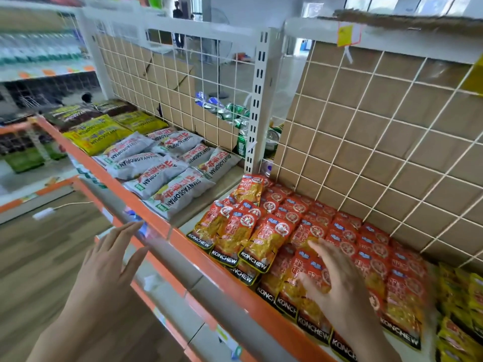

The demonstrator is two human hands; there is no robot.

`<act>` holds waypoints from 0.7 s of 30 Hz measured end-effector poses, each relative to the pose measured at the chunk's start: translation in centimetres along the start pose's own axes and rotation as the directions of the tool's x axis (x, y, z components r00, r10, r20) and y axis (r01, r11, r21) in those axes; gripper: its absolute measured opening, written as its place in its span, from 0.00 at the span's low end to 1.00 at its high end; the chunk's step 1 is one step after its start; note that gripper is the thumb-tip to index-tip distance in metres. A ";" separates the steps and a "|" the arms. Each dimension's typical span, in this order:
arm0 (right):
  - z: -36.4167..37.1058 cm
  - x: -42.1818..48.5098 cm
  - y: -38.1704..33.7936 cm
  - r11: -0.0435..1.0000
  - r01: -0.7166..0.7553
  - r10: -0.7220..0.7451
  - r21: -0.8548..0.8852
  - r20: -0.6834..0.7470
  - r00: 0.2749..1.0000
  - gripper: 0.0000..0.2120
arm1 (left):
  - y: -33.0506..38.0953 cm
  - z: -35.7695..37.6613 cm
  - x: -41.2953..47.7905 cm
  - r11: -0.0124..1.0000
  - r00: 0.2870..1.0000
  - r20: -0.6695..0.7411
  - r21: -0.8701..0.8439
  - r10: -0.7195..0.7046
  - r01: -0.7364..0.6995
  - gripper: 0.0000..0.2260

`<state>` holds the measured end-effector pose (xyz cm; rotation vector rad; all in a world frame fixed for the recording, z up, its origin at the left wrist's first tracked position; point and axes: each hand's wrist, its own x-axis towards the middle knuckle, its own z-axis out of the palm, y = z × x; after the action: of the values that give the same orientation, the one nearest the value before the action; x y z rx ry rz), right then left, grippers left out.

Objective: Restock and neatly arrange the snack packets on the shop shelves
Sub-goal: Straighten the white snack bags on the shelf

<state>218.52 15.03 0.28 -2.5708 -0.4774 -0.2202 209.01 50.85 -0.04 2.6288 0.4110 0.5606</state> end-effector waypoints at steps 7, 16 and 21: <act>1.4 2.8 -2.2 0.989 -0.138 0.143 0.058 -0.089 0.986 0.24 | -1.0 1.4 3.3 0.990 0.993 -0.009 -0.068 0.122 -0.122 0.26; 5.7 10.8 -8.2 0.985 -0.169 0.170 0.021 -0.161 0.972 0.23 | -6.0 2.4 17.0 0.932 0.935 0.069 -0.130 0.348 -0.338 0.29; 9.3 16.2 -12.3 0.973 -0.225 0.231 0.055 -0.133 0.964 0.24 | -8.2 3.4 24.8 0.874 0.859 0.169 -0.151 0.483 -0.462 0.23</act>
<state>229.47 34.42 1.86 -2.5242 -0.1305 -0.3014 230.65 65.85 1.37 2.6468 -0.3367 0.4362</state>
